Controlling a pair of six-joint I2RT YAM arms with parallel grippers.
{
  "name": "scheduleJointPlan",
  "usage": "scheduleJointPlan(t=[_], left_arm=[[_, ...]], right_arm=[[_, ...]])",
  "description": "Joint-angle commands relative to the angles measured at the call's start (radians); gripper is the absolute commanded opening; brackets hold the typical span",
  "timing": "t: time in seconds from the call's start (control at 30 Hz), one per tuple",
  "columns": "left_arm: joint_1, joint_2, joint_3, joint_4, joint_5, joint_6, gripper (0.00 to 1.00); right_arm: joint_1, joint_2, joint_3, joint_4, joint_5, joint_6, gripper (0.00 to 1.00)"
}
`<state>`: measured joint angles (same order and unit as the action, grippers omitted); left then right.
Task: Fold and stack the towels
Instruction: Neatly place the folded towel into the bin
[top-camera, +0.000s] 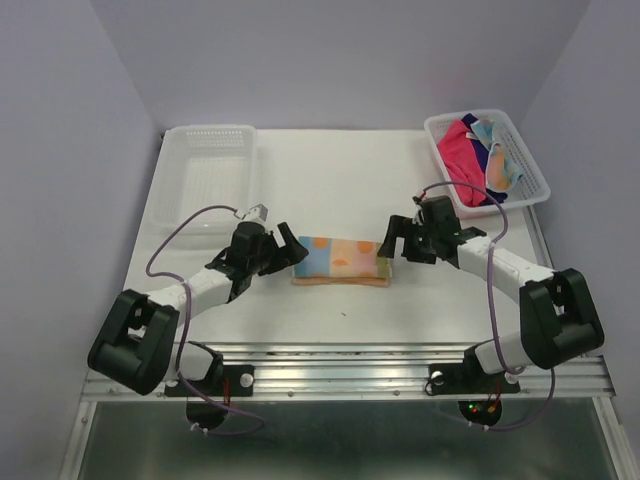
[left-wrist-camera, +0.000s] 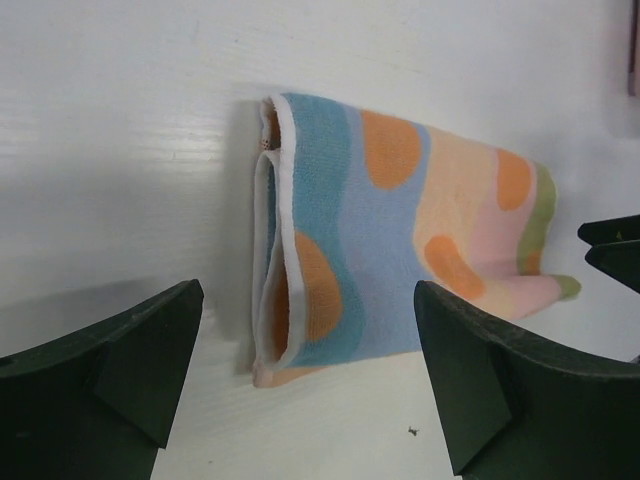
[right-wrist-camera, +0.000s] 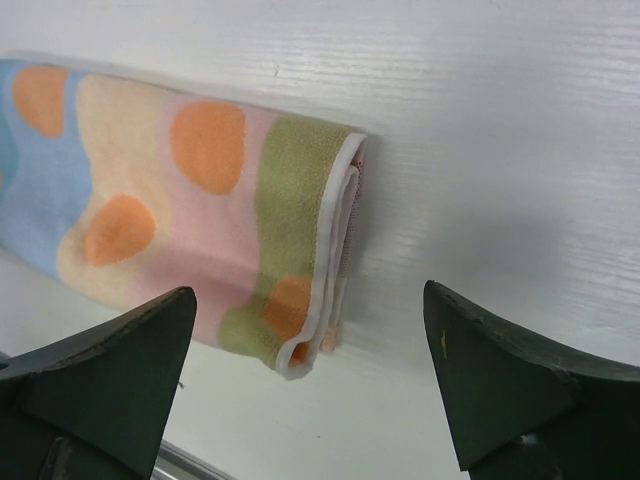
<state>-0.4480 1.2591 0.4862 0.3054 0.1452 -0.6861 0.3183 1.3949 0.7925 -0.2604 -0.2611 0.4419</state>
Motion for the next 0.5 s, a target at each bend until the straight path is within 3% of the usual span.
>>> scheduleJointPlan(t=[0.0, 0.2, 0.33, 0.47], left_arm=[[-0.009, 0.092, 0.045, 0.033, 0.03, 0.042, 0.99], [-0.034, 0.198, 0.054, 0.046, 0.039, 0.048, 0.99], [-0.044, 0.224, 0.052, 0.047, 0.033, 0.046, 0.92], [-0.063, 0.262, 0.058, 0.041, 0.024, 0.051, 0.79]], right_arm=[[0.077, 0.042, 0.042, -0.016, 0.149, 0.011, 1.0], [0.153, 0.07, -0.009, -0.016, 0.224, 0.03, 1.0], [0.177, 0.056, -0.05, -0.019, 0.252, 0.031, 1.0], [0.182, 0.044, -0.084, -0.013, 0.255, 0.031, 1.0]])
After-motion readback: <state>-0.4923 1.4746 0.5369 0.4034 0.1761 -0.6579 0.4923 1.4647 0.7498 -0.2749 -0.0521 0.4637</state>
